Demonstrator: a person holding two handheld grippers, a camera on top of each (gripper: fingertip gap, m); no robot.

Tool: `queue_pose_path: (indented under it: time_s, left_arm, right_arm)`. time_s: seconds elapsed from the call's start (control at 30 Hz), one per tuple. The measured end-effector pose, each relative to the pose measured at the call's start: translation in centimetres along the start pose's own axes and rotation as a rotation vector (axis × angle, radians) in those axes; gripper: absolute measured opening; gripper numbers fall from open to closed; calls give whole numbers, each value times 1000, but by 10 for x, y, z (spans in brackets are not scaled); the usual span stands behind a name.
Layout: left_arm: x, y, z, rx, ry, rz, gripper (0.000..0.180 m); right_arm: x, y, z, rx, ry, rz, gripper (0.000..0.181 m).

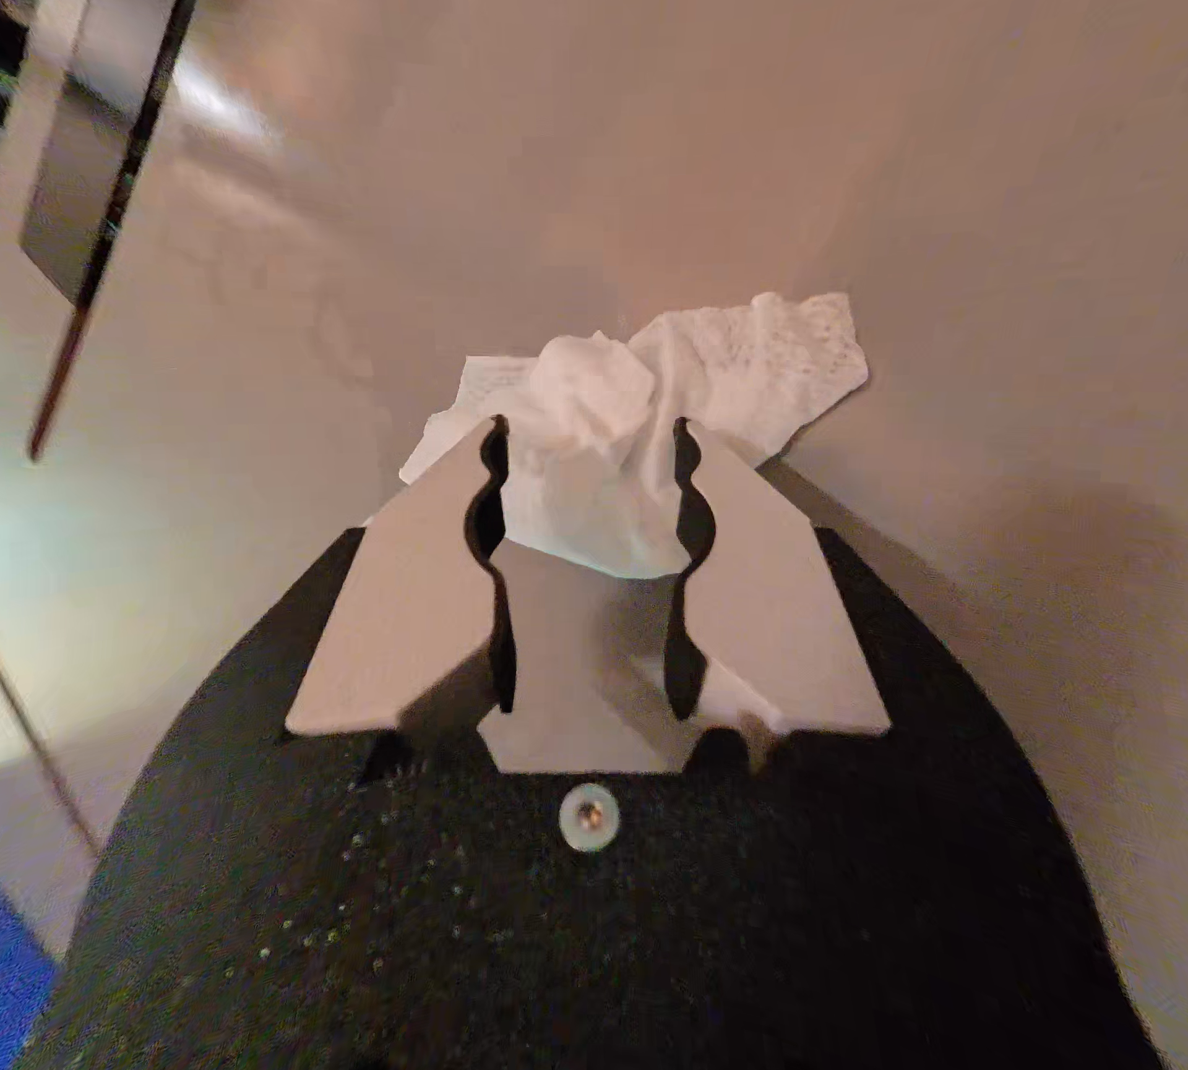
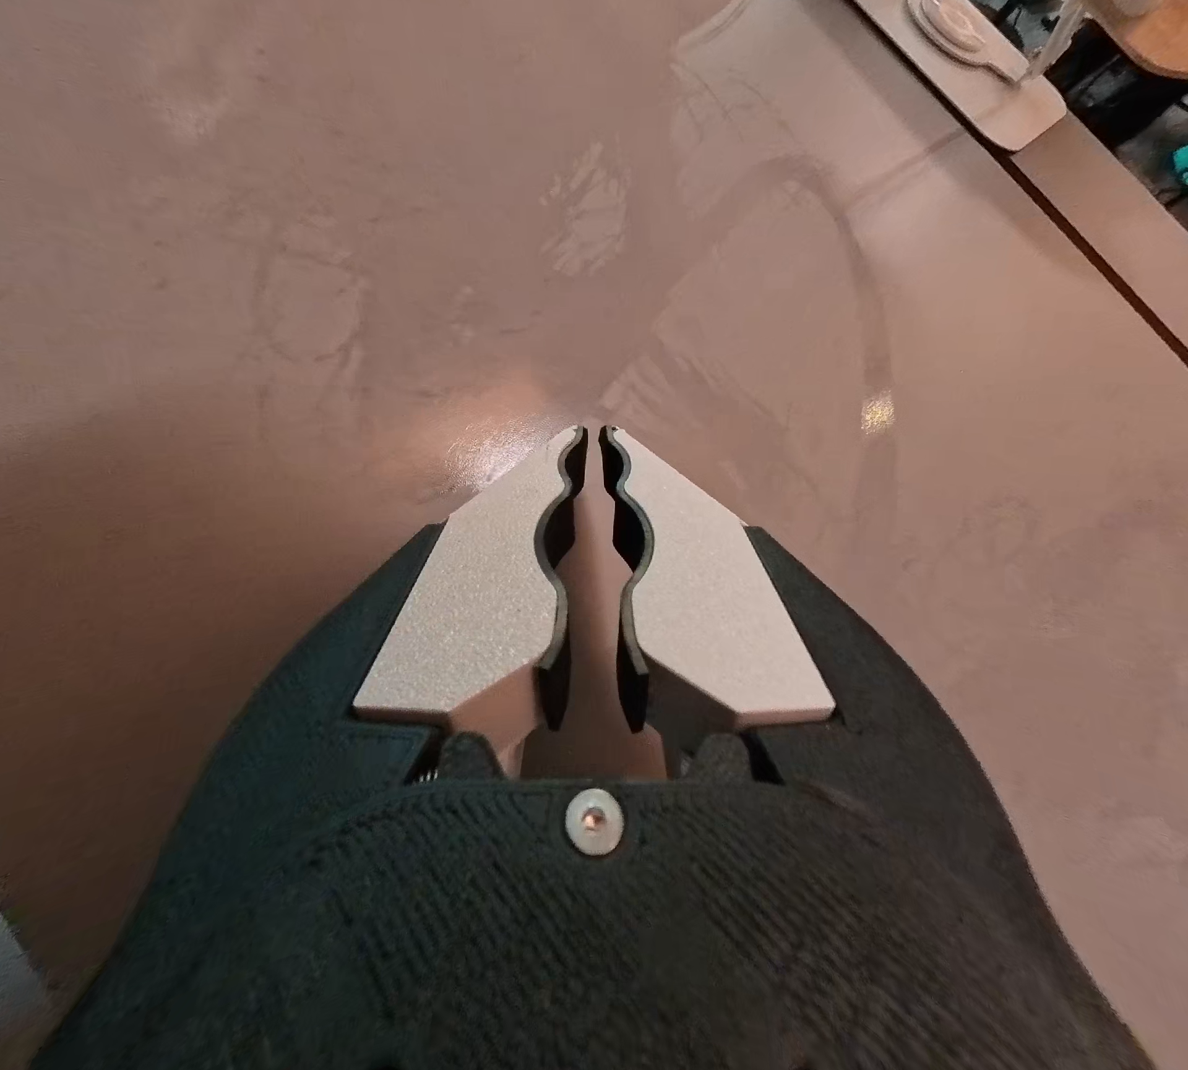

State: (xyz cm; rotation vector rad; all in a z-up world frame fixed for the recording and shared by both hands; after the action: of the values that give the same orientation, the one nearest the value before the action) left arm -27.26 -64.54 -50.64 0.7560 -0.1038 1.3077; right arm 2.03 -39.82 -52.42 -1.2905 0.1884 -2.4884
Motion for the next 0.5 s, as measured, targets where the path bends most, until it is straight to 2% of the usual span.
queue_pose_path:
  time_s: [0.07, 0.1, 0.17, 0.23, 0.33, 0.5]
  left_arm:
    - [-2, 5, 0, -70, -7, 180, 67]
    - [-4, 9, 0, -71, -11, 253, 64]
    - [-6, 17, -1, -12, -17, 360, 49]
    - [-15, 23, -5, 146, 57, 379, 24]
    - [-27, 19, -16, 367, 207, 202, 3]
    - [-17, -15, -38, 518, 254, -218, 0]
  right_arm:
    - [1, 0, 0, 2, -2, 4, 3]
    - [2, 0, 0, 5, -1, 7, 2]
    - [2, 1, -1, 12, -1, 14, 2]
    - [2, 2, -2, 16, -2, 15, 2]
    - [3, 5, -5, 27, -5, 14, 2]
    - [3, 5, -7, 23, 6, 43, 3]
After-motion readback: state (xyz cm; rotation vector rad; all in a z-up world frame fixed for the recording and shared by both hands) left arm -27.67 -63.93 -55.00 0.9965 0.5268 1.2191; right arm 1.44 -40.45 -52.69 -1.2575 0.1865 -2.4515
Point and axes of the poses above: each gripper's, where its closed fingertips meet, z back along the fingers, x out of its top, y = z × x across the jaws, the point moved 5 cm from there along z, back along the fingers, and after that the axes turned 3 degrees about x, right-handed, at the moved point
